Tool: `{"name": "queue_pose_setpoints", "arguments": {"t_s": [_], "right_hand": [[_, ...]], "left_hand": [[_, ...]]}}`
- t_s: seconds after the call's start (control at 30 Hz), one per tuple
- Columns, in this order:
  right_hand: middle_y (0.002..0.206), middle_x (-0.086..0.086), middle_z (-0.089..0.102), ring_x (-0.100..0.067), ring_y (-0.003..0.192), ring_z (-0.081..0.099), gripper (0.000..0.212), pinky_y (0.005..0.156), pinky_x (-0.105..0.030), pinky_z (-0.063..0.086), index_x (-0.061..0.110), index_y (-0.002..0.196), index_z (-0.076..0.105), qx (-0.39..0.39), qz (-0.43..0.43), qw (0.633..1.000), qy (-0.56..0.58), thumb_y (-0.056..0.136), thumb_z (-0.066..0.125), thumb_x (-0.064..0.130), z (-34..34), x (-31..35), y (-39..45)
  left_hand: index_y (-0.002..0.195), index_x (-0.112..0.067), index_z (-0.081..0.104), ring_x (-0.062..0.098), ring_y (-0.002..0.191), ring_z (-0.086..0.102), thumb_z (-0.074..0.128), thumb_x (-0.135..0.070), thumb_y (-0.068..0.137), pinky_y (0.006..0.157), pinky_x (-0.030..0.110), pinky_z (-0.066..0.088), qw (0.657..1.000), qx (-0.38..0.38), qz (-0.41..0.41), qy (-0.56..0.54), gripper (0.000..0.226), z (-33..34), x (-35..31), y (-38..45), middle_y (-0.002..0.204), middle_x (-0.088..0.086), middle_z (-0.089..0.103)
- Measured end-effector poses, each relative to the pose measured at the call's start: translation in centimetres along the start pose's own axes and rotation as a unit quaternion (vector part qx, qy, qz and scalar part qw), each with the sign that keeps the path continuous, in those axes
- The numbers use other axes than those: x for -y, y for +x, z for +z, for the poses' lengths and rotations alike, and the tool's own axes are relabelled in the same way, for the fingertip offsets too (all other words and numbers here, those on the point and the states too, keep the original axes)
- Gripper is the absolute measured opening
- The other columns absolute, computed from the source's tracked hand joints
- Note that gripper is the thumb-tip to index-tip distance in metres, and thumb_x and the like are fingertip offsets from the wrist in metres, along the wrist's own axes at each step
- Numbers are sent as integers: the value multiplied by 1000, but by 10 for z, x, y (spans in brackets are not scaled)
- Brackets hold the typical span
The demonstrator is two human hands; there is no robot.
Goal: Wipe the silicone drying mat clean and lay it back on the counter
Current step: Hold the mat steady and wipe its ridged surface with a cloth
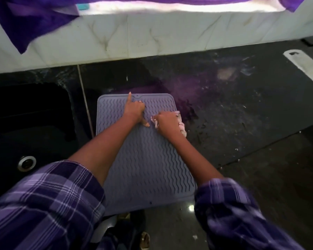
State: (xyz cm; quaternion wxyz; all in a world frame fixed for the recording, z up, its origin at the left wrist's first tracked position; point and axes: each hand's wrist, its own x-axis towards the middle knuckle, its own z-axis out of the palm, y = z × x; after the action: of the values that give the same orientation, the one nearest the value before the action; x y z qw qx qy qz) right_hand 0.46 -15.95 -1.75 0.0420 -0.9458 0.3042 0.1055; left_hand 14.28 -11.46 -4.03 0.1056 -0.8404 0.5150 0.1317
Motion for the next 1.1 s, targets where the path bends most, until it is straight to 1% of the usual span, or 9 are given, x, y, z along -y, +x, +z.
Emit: {"name": "queue_pose_setpoints", "arguments": {"t_s": [0.1,0.2,0.3,0.37,0.47,0.7,0.83,0.97,1.1], "right_hand": [[114,-13,66,-32,107,62,29,88,-36,46,11,110,69,42,-27,999,-2,94,51,26,10,1,-36],[112,-14,67,-33,106,62,35,91,-38,46,10,110,69,154,-28,987,23,93,52,36,3,-9,-69],[91,-11,65,-29,91,63,26,71,-34,47,5,106,68,223,-20,971,82,89,62,24,-25,-23,-69],[78,-2,64,-20,76,62,24,67,-31,46,11,101,72,128,10,980,153,87,65,29,-42,-28,-54],[99,-9,71,-28,96,65,21,87,-37,45,17,103,73,-30,12,995,98,86,61,19,-37,-22,-41],[112,-15,67,-32,107,61,31,90,-39,43,11,105,71,-37,3,996,84,93,52,33,13,-19,-60],[107,-15,69,-33,104,63,38,99,-38,38,8,96,69,13,20,995,93,94,50,40,12,-13,-73],[104,-17,69,-34,99,64,37,88,-35,46,4,97,68,107,12,987,122,91,55,38,21,-16,-130],[102,-17,67,-32,95,62,22,76,-35,48,0,103,66,215,-16,971,102,87,57,11,11,-27,-161]], "left_hand": [[128,-11,56,22,128,50,65,-69,68,119,51,-5,1000,-8,-1,-7,84,3,2,1,126,7,61],[127,-12,57,23,128,51,65,-71,67,119,51,-5,1000,-2,-7,-13,85,4,0,2,124,7,62],[126,-10,56,24,128,51,64,-70,70,119,50,-5,1000,14,-9,6,82,1,-4,-2,125,8,62],[116,-10,58,24,122,55,65,-65,73,120,49,-3,1000,13,-6,15,69,-2,-9,-8,117,8,65],[110,-9,60,23,116,58,68,-54,76,121,47,0,1000,15,-10,24,57,-4,-21,-27,110,7,67],[123,-13,62,21,132,46,74,-48,74,119,48,-6,992,127,11,10,61,1,-50,-88,127,5,62],[125,-14,60,20,131,48,75,-42,74,120,46,-6,997,77,7,18,60,20,-59,-101,130,5,58],[124,-12,57,22,128,51,76,-42,73,119,47,-7,998,51,-8,30,62,27,-62,-104,127,5,60],[129,-9,53,23,133,46,75,-39,76,119,48,-8,999,40,-8,8,64,31,-60,-109,134,8,55]]}}
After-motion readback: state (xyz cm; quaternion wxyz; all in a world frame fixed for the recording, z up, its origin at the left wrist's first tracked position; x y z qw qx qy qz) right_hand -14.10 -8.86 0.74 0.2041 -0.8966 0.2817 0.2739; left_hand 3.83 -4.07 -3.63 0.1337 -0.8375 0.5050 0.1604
